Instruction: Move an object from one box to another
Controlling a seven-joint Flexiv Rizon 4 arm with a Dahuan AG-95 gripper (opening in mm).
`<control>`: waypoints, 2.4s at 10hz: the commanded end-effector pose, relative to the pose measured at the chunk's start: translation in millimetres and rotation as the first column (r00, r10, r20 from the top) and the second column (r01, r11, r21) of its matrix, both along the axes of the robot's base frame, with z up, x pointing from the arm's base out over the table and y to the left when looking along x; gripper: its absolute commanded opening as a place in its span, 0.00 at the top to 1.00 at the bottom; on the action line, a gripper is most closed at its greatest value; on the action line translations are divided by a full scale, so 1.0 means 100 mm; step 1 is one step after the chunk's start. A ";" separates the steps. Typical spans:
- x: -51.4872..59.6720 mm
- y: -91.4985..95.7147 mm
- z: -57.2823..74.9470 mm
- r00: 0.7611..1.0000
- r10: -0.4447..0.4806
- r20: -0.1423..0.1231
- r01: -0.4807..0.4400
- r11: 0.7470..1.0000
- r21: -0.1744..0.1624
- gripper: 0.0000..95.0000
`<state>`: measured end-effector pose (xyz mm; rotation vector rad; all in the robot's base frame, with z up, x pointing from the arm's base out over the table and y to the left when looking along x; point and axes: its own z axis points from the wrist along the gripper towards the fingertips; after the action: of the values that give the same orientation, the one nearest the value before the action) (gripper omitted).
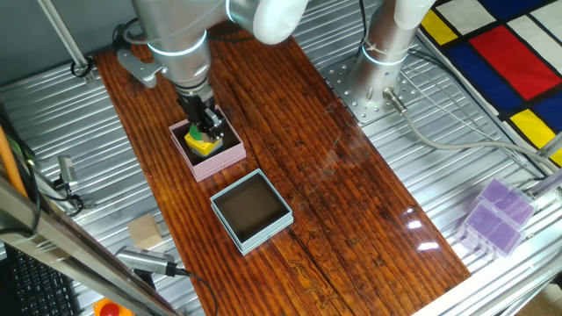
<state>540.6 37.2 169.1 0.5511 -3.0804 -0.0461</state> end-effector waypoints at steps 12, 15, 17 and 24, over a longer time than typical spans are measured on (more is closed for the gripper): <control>-0.07 1.26 -0.60 0.992 -0.128 -0.011 0.127 0.991 -0.027 1.00; -0.05 1.31 -0.82 0.993 -0.115 -0.001 0.115 0.993 -0.022 1.00; -0.03 1.31 -0.94 0.994 -0.108 0.005 0.108 0.994 -0.016 1.00; -0.05 1.31 -0.82 0.999 -0.047 -0.007 0.047 0.999 -0.015 0.60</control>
<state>536.0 168.0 87.6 0.4818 -3.0831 -0.0227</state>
